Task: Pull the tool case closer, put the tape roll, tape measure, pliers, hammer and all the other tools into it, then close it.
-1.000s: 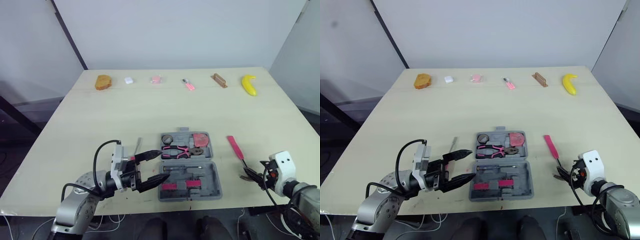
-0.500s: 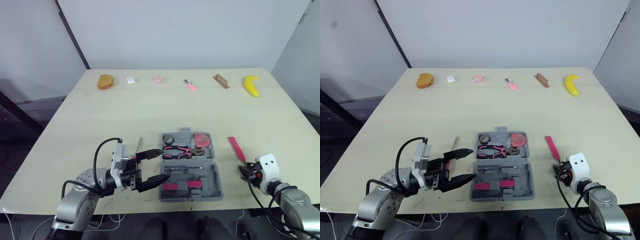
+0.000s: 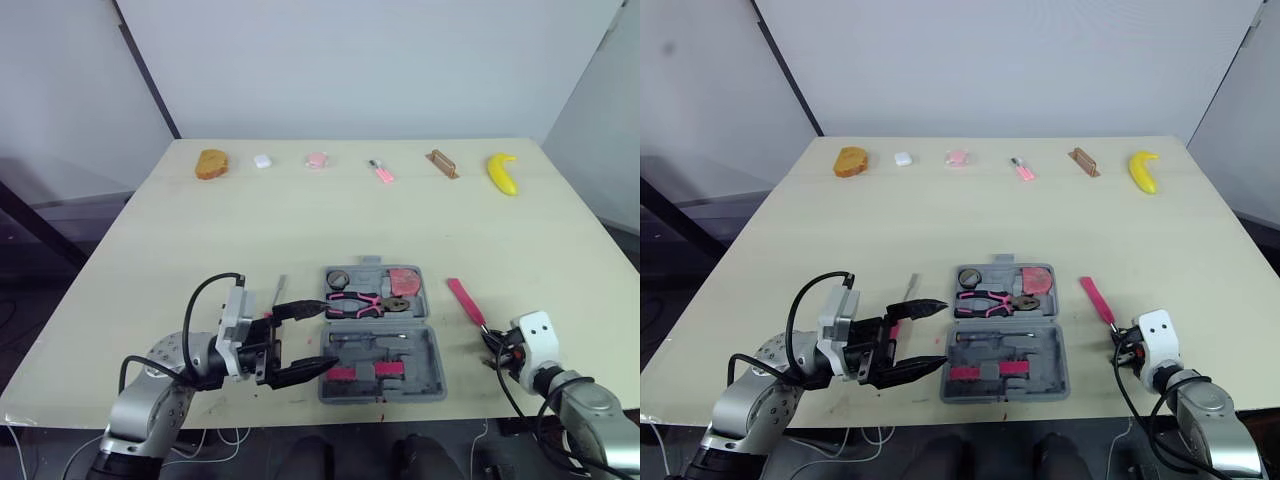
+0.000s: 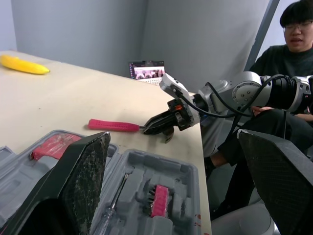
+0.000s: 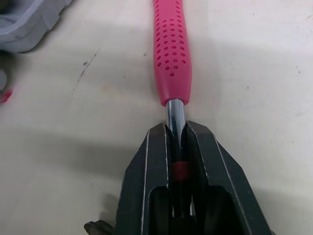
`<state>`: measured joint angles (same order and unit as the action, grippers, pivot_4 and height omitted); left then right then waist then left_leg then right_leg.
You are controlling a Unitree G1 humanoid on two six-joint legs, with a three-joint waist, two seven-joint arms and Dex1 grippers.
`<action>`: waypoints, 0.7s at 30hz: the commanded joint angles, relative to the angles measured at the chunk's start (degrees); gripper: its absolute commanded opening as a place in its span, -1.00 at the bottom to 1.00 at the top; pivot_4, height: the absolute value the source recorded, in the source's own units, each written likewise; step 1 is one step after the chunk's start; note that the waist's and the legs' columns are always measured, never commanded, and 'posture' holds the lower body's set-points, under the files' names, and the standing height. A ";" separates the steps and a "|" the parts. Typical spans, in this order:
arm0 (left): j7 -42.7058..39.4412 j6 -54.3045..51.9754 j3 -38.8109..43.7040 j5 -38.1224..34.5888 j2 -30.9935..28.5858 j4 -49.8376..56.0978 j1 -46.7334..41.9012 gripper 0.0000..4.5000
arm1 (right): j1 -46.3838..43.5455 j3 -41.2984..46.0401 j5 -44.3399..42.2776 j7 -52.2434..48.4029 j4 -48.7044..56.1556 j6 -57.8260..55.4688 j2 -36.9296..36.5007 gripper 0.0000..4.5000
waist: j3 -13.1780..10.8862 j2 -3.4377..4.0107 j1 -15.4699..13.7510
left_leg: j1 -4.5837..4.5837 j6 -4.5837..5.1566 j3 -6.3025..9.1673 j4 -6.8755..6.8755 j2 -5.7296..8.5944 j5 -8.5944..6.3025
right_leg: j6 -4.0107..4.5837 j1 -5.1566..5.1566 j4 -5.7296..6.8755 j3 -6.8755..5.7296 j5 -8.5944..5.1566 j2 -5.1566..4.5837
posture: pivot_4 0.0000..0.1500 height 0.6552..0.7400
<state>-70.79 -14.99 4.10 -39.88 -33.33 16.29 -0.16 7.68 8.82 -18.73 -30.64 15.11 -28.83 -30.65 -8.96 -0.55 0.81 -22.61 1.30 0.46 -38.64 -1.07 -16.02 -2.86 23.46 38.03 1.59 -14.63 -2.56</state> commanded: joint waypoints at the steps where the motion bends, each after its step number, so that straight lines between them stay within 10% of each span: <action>1: 0.51 -1.51 3.77 -3.15 -1.39 0.05 -0.23 1.00 | -4.10 2.51 -6.02 -5.28 11.82 -4.50 -5.64 -0.96 | -0.01 0.02 0.21 | 0.00 0.00 0.00 0.00 0.00 0.00 | 0.00 0.00 0.00 0.00 0.00 0.00 | 1.00 1.00; 13: -11.67 -1.45 14.61 -6.38 -8.84 -9.58 3.78 1.00 | -27.19 -16.76 -12.16 -19.66 25.42 -21.47 -25.32 -0.96 | -0.17 -0.02 -0.02 | -0.07 0.00 0.14 -0.01 -0.13 0.00 | 0.09 0.02 -0.08 -0.15 0.01 0.18 | 1.00 1.00; 21: -16.15 -1.31 15.59 -4.92 -13.21 -10.79 5.06 1.00 | -42.34 -35.15 -3.61 -23.48 19.43 -23.85 -22.40 -0.96 | -0.20 -0.07 -0.12 | -0.11 0.00 0.16 -0.01 -0.16 0.00 | 0.09 0.06 -0.10 -0.21 0.00 0.07 | 1.00 1.00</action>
<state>-86.09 -16.18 18.48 -44.31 -45.71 3.73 4.96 -32.92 -25.35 -23.92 -53.43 34.66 -52.84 -53.63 -9.15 -0.62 0.70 -22.73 1.29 0.61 -38.66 -1.22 -16.02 -2.77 23.53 37.93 1.38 -14.62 -2.51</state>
